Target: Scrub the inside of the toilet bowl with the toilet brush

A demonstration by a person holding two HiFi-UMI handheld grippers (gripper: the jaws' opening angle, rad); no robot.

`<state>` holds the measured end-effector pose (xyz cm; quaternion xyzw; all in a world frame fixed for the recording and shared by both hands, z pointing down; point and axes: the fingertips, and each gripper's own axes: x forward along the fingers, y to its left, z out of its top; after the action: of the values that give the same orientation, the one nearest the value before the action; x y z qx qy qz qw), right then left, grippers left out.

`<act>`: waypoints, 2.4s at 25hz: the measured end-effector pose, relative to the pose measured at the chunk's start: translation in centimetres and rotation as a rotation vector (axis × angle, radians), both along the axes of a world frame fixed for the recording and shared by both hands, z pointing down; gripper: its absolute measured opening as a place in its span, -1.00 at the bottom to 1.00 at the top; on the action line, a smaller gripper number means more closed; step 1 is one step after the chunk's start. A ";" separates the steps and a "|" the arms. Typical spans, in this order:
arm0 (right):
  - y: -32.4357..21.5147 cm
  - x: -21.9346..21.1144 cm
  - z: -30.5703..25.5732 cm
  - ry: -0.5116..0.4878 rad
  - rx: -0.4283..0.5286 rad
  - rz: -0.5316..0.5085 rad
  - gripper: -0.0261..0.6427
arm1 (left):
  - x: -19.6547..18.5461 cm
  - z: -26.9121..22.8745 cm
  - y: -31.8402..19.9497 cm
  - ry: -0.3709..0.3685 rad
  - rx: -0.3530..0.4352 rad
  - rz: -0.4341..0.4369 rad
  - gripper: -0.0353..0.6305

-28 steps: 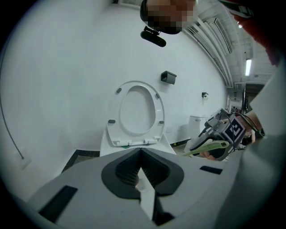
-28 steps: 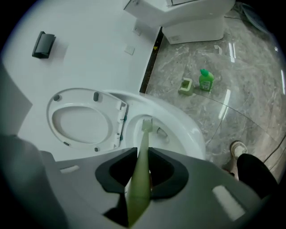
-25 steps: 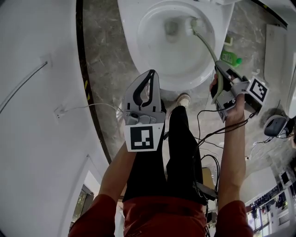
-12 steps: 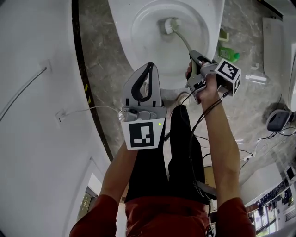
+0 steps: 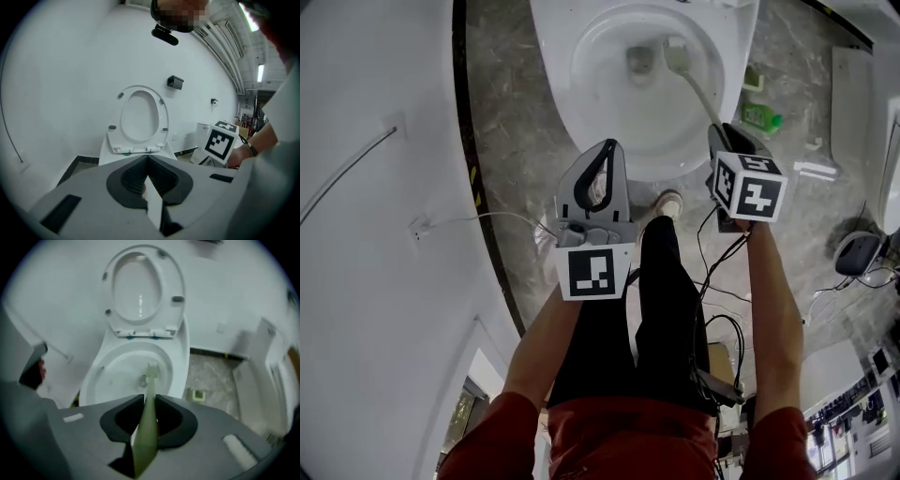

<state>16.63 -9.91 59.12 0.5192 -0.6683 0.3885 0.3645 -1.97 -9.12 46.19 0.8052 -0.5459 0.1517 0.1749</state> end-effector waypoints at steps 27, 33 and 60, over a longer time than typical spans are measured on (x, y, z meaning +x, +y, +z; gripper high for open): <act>3.9 -13.4 5.0 -0.550 -0.363 0.455 -0.66 | -4.8 1.9 0.8 -0.010 -0.055 -0.074 -0.88; -1.8 -12.0 6.8 -0.531 -0.370 0.488 -0.65 | -4.9 2.1 0.5 -0.032 -0.055 -0.046 -0.88; -3.5 -3.6 6.8 0.069 -0.187 -0.005 -0.66 | -2.1 2.2 0.5 -0.039 -0.070 -0.003 -0.88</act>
<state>13.04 -13.39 65.95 0.4942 -0.6176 0.4302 0.4350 -4.06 -8.60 48.42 0.7945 -0.5451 0.1861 0.1923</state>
